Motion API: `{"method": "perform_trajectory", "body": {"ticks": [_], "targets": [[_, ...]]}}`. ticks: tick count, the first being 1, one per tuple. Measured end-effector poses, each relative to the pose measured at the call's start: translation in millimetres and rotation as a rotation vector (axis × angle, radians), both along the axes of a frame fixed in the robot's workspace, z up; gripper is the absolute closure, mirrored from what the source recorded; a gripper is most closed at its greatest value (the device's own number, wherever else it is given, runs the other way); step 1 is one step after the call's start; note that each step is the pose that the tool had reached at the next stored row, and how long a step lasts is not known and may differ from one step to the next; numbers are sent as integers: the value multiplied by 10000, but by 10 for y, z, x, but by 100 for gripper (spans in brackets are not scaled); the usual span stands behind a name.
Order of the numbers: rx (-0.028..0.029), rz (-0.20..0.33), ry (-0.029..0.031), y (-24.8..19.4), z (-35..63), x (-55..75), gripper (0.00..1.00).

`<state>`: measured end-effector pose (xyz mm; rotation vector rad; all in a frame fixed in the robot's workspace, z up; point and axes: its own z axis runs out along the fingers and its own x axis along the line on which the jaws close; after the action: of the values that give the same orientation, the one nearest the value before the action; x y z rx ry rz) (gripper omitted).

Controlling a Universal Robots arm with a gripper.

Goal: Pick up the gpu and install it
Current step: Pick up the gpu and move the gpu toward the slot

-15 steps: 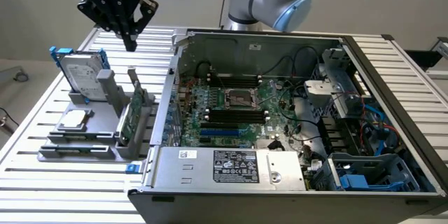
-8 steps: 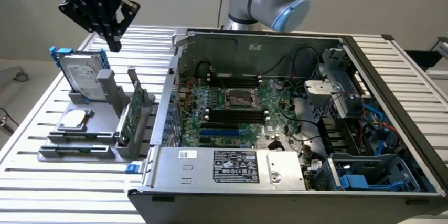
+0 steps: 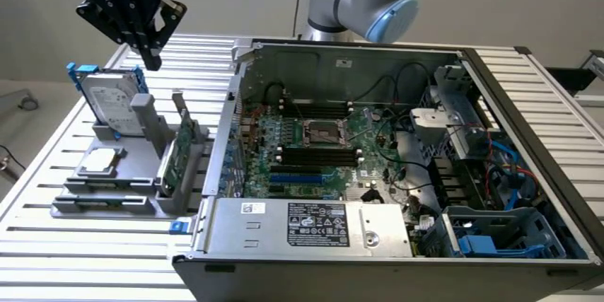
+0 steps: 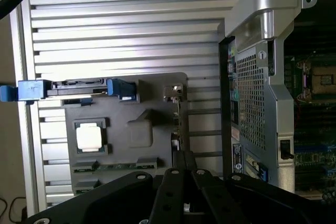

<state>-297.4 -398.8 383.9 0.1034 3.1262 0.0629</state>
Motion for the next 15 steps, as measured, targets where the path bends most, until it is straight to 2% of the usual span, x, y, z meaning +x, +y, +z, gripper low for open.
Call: {"method": "perform_trajectory", "body": {"ticks": [10, 13, 15], "targets": [[0, 1, 0, 0, 0, 0, 88], [-4, 2, 1, 0, 0, 0, 70], [-21, 1, -1, 0, -5, -5, 70]]}}
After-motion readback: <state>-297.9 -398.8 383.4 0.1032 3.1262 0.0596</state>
